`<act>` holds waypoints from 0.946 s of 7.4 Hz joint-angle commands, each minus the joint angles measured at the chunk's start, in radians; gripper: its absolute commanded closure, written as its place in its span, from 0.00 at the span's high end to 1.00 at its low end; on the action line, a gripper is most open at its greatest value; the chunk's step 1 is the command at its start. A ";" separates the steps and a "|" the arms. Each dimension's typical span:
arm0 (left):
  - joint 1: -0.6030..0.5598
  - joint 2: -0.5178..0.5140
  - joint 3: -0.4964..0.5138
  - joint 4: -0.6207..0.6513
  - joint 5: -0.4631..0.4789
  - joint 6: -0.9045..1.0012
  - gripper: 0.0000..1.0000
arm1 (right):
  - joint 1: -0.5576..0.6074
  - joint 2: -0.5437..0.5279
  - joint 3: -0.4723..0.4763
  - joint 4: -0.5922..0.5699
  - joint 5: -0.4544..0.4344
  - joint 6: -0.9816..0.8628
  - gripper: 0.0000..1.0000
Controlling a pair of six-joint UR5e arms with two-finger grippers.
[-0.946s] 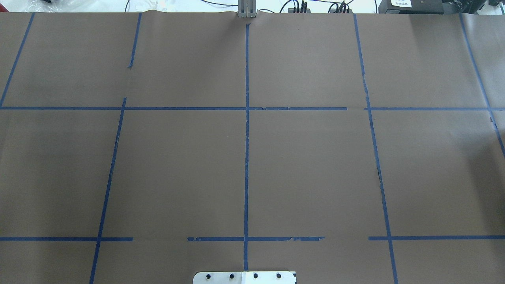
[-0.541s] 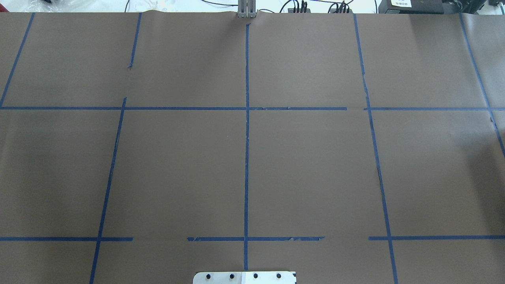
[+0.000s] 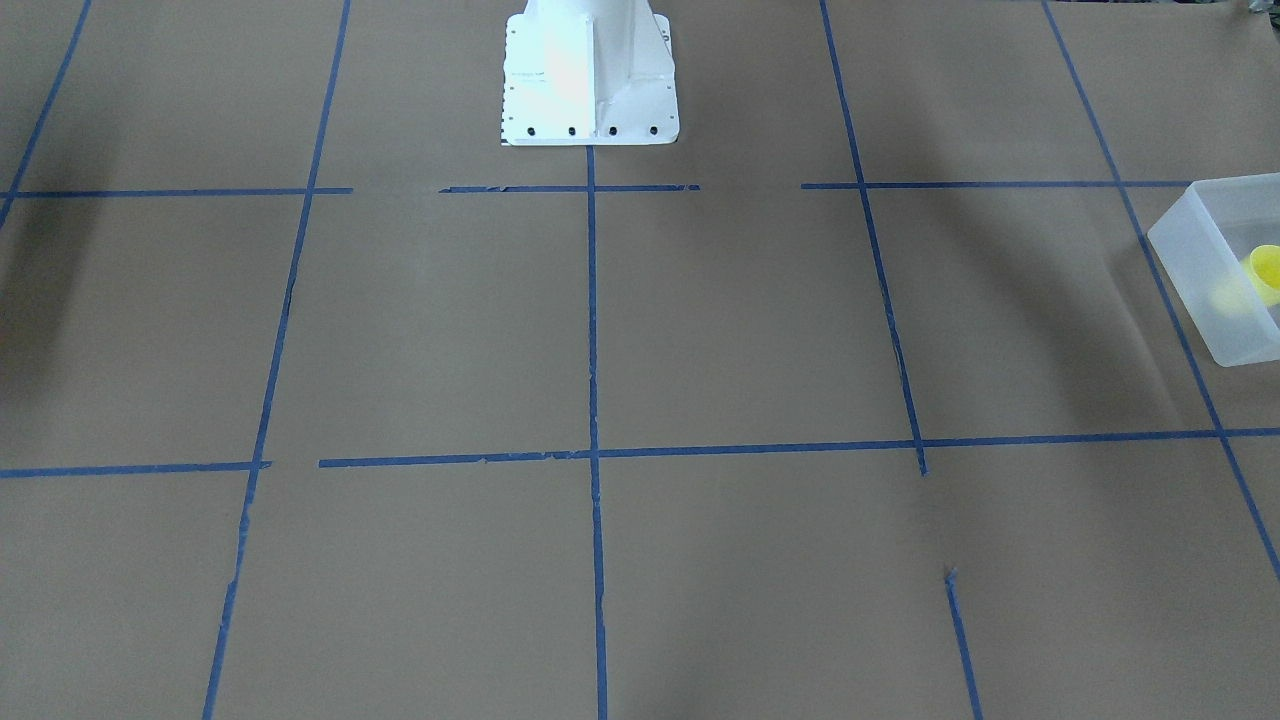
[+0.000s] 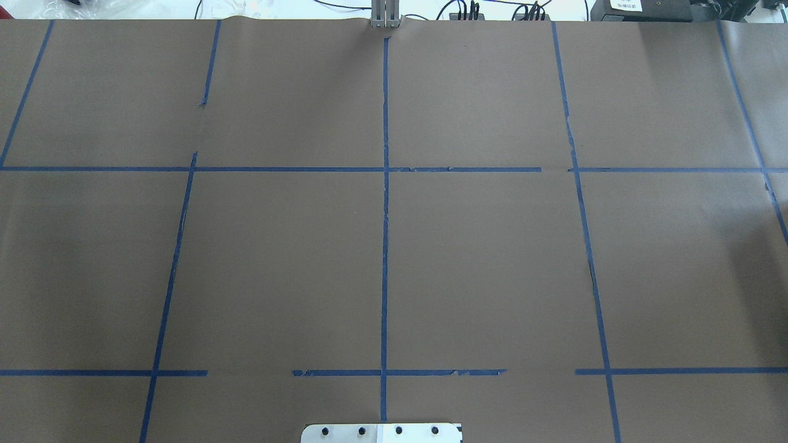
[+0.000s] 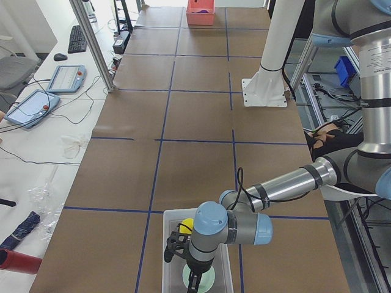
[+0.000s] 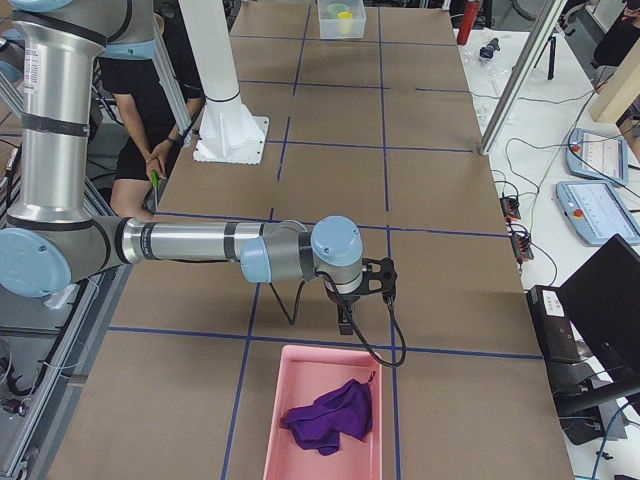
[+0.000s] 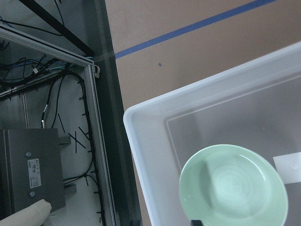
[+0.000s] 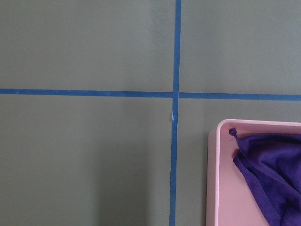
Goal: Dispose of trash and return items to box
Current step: 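Lower the green bowl into the clear bin and release it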
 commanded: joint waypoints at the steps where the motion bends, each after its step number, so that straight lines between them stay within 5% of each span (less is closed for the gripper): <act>1: 0.000 -0.003 -0.024 0.000 -0.011 -0.013 1.00 | 0.000 0.000 0.000 0.001 0.000 0.000 1.00; 3: 0.001 -0.009 -0.128 0.015 -0.044 -0.074 1.00 | 0.000 0.000 0.001 0.003 0.000 0.000 1.00; 5: 0.008 -0.017 -0.176 0.018 -0.255 -0.223 1.00 | 0.000 0.000 0.003 0.000 0.000 0.000 1.00; 7: 0.064 -0.052 -0.266 0.165 -0.293 -0.275 1.00 | -0.002 0.000 0.008 0.000 0.000 -0.002 1.00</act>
